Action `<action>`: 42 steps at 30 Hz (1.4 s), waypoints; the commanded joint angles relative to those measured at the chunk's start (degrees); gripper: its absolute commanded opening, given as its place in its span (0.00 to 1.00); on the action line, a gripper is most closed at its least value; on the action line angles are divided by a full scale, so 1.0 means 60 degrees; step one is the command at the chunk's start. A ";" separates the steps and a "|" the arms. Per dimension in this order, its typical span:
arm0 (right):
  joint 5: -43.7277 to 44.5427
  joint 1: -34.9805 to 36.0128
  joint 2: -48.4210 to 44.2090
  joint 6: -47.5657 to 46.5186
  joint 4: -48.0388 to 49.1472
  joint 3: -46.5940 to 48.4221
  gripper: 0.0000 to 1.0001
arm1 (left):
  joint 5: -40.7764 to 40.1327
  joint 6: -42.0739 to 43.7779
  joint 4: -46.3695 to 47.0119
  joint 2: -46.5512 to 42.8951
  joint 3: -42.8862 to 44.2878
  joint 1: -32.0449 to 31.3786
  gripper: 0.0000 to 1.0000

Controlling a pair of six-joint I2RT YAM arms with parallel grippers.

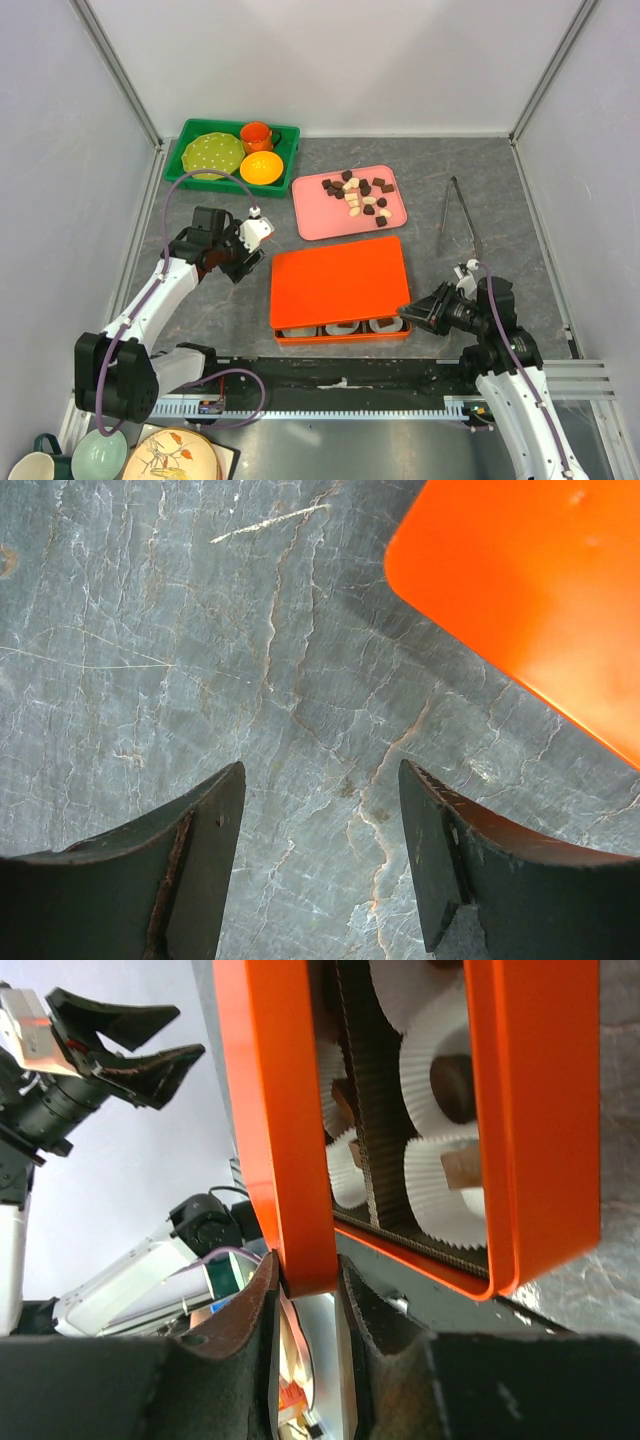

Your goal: Pack the chocolate

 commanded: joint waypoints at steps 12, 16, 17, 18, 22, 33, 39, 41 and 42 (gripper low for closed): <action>0.1067 0.0028 -0.1124 -0.0799 -0.3435 -0.0057 0.39 | 0.0191 -0.0051 0.0156 -0.0134 0.0102 0.0051 0.69; 0.1068 0.0028 -0.0890 -0.1032 -0.3523 0.0001 0.68 | 0.0206 -0.0065 0.0098 -0.0076 0.0190 0.0051 0.69; 0.1112 0.0028 -0.0787 -0.1105 -0.3610 0.0031 0.80 | 0.0206 -0.0051 0.0098 -0.0076 0.0191 0.0051 0.69; 0.1127 0.0028 -0.0728 -0.1295 -0.3640 0.0045 0.98 | 0.0191 -0.0051 0.0083 -0.0076 0.0191 0.0051 0.69; 0.1156 0.0028 -0.0392 -0.1823 -0.3903 0.0293 0.98 | 0.0162 -0.0022 0.0068 -0.0090 0.0161 0.0051 0.69; 0.2429 0.0013 0.0955 -0.3801 -0.5033 0.3206 0.98 | -0.0014 -0.0153 0.0580 0.0056 -0.0044 0.0051 0.69; 0.3322 0.0013 0.1484 -0.2997 -0.3554 0.3254 0.36 | -0.0629 -0.0753 0.1648 0.0787 0.0131 0.0051 0.69; 0.3440 0.0028 0.1615 -0.2821 -0.3188 0.3122 0.30 | -0.0920 -0.0928 0.1956 0.1283 0.0293 0.0051 0.69; 0.3673 0.0028 0.1688 -0.2762 -0.3114 0.3020 0.26 | -0.1038 -0.0973 0.2248 0.1446 0.0337 0.0051 0.69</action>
